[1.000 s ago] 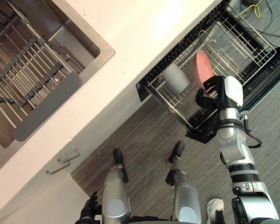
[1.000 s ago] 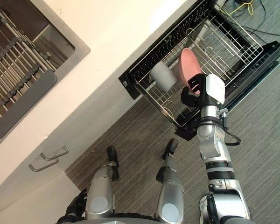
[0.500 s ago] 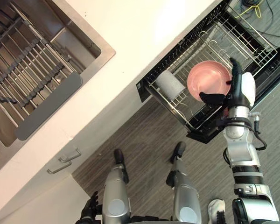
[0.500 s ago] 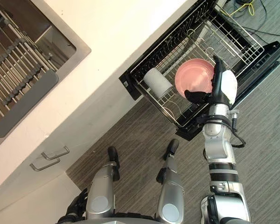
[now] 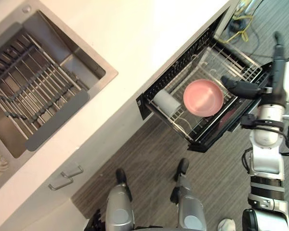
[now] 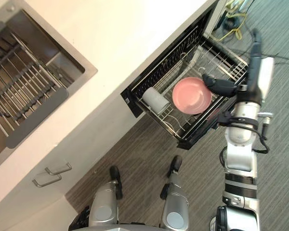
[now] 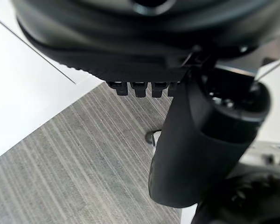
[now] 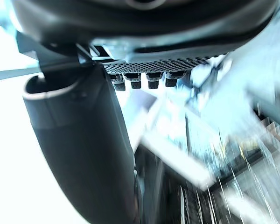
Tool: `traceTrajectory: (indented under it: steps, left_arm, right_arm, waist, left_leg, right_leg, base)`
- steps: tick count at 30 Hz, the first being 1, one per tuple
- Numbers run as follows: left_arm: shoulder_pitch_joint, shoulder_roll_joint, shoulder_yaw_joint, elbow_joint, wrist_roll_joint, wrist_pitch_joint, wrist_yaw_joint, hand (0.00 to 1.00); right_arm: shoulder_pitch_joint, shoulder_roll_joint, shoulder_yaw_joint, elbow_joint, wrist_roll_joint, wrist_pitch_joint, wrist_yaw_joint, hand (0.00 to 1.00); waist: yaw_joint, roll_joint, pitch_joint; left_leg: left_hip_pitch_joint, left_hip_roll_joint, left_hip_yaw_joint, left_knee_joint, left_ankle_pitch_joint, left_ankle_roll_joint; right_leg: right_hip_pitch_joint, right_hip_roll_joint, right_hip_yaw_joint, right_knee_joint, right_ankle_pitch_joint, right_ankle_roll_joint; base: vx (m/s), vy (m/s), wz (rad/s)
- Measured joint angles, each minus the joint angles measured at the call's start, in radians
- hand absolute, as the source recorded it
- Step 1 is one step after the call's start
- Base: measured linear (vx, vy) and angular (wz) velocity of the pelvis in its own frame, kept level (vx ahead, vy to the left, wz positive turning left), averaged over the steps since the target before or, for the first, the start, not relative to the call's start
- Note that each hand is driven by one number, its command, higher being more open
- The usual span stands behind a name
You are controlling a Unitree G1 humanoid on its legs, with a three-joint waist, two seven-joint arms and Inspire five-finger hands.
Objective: Walk over to the sink, pick up the cup, carry it to the dishwasher, place the cup inside the dishwasher, then close the dishwasher door
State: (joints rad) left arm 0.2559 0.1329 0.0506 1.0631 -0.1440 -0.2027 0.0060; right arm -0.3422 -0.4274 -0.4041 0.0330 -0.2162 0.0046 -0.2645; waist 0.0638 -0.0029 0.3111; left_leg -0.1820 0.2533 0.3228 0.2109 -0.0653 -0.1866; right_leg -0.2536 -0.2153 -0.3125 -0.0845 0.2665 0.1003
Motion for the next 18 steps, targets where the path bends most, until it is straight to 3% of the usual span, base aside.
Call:
traceTrajectory:
  steps: [4,10,13,16,17,18]
  left_arm:
    - [0.038,-0.001,0.01,0.001,0.025,0.004,0.0,1.0]
    - [0.03,0.002,0.007,0.001,0.013,0.009,-0.007,1.0]
    - [-0.01,0.001,-0.03,0.001,-0.03,0.02,-0.007,1.0]
    - [-0.032,-0.006,-0.04,0.001,-0.047,0.022,-0.006,1.0]
    - [-0.044,-0.012,-0.043,-0.002,-0.071,0.023,-0.006,1.0]
    - [-0.045,-0.013,-0.044,-0.014,-0.089,0.023,-0.006,1.0]
  right_arm:
    - [0.0,-0.092,-0.069,0.18,0.084,0.004,-0.057,1.0]
    - [-0.02,-0.182,-0.089,0.48,0.237,0.001,-0.096,1.0]
    - [-0.083,-0.211,-0.083,0.653,0.329,0.001,-0.108,1.0]
    - [-0.121,-0.221,-0.062,0.711,0.39,0.002,-0.107,1.0]
    - [-0.126,-0.221,-0.051,0.722,0.422,0.002,-0.106,0.0]
    - [-0.129,-0.221,-0.048,0.73,0.434,0.002,-0.105,0.0]
  waist:
    - [-0.014,-0.005,-0.058]
    - [-0.032,-0.003,-0.062]
    - [-0.033,0.029,-0.03]
    - [-0.033,0.051,0.017]
    - [-0.03,0.059,0.045]
    - [-0.028,0.062,0.062]
  left_leg:
    - [0.035,0.0,0.015,-0.008,-0.006,-0.006]
    - [-0.012,0.005,0.028,0.004,-0.007,-0.008]
    - [-0.087,0.014,0.031,0.033,-0.001,-0.001]
    - [-0.095,0.017,0.03,0.038,-0.001,-0.001]
    - [-0.105,0.018,0.03,0.04,-0.001,-0.001]
    - [-0.117,0.018,0.03,0.047,-0.002,0.0]
  right_leg:
    - [0.021,0.0,0.008,-0.001,-0.01,-0.001]
    - [-0.035,0.0,0.008,0.0,-0.016,-0.007]
    - [-0.104,0.006,0.015,0.001,0.022,-0.016]
    - [-0.116,0.011,0.025,0.001,0.029,-0.021]
    - [-0.127,0.012,0.029,0.001,0.033,-0.023]
    - [-0.137,0.012,0.031,0.001,0.036,-0.024]
  base:
    - [0.01,0.029,-0.11]
    - [-0.02,0.001,-0.06]
    - [-0.01,-0.007,-0.06]
    - [-0.02,0.018,-0.1]
    - [-0.05,0.035,-0.04]
    - [-0.05,0.034,-0.03]
